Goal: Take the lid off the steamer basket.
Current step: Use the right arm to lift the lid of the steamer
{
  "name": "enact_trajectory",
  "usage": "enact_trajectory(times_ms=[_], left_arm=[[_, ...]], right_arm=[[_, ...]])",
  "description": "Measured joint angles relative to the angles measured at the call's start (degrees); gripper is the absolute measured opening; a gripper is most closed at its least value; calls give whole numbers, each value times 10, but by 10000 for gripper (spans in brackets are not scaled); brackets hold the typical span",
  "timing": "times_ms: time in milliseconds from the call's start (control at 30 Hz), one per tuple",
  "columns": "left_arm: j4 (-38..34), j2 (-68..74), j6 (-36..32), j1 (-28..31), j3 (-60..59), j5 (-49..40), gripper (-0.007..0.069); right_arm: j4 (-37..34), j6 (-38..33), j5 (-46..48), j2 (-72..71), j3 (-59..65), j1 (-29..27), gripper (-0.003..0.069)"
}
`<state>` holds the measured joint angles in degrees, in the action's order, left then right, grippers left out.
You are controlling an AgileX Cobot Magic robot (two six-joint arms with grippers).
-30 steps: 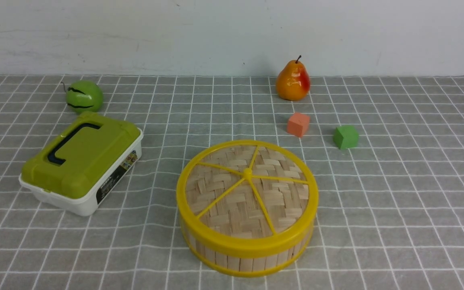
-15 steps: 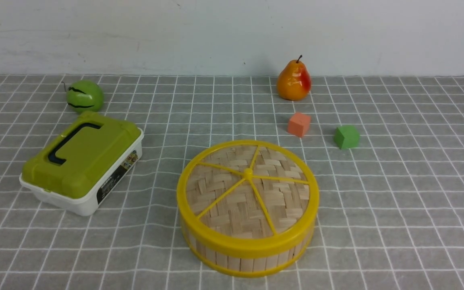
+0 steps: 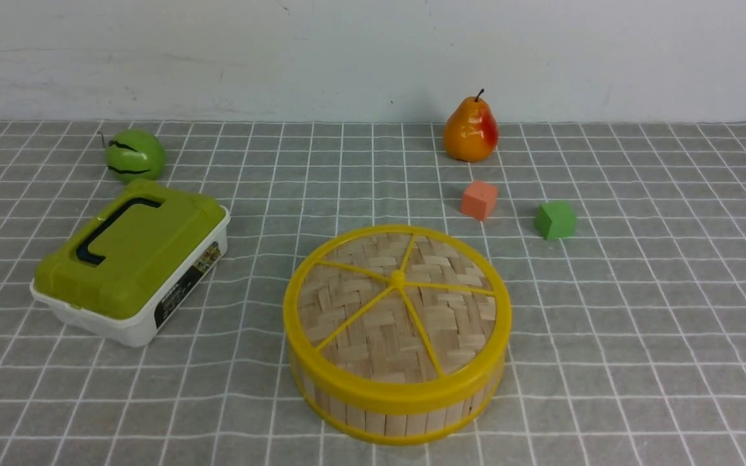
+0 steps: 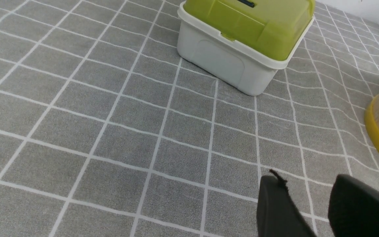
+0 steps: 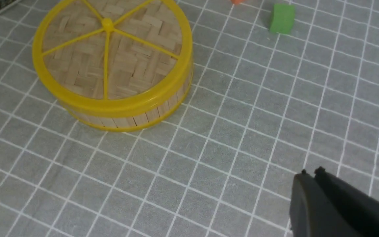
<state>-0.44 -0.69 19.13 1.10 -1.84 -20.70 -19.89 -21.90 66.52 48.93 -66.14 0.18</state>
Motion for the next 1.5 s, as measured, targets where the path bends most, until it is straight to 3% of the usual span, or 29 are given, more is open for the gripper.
enact_trajectory(times_ms=[167,267,400,600,733,900,1033,1267,1500], left_arm=[[0,0,0,0,0,0,239],[0,0,0,0,0,0,239],[0,0,0,0,0,0,239],[0,0,0,0,0,0,239],[0,0,0,0,0,0,239],[0,0,0,0,0,0,239],[0,0,0,0,0,0,239],[0,0,0,0,0,0,239],[0,0,0,0,0,0,239]], right_arm=[[-7,-33,12,133,-84,66,0],[26,-34,22,217,-135,143,0],[81,-8,27,336,-216,241,1],[110,46,24,496,-338,308,49],[111,57,41,589,-410,326,147],[111,92,43,719,-524,335,379],[113,95,43,755,-550,335,462],[115,121,43,763,-542,335,456],[119,124,39,761,-517,335,381]])
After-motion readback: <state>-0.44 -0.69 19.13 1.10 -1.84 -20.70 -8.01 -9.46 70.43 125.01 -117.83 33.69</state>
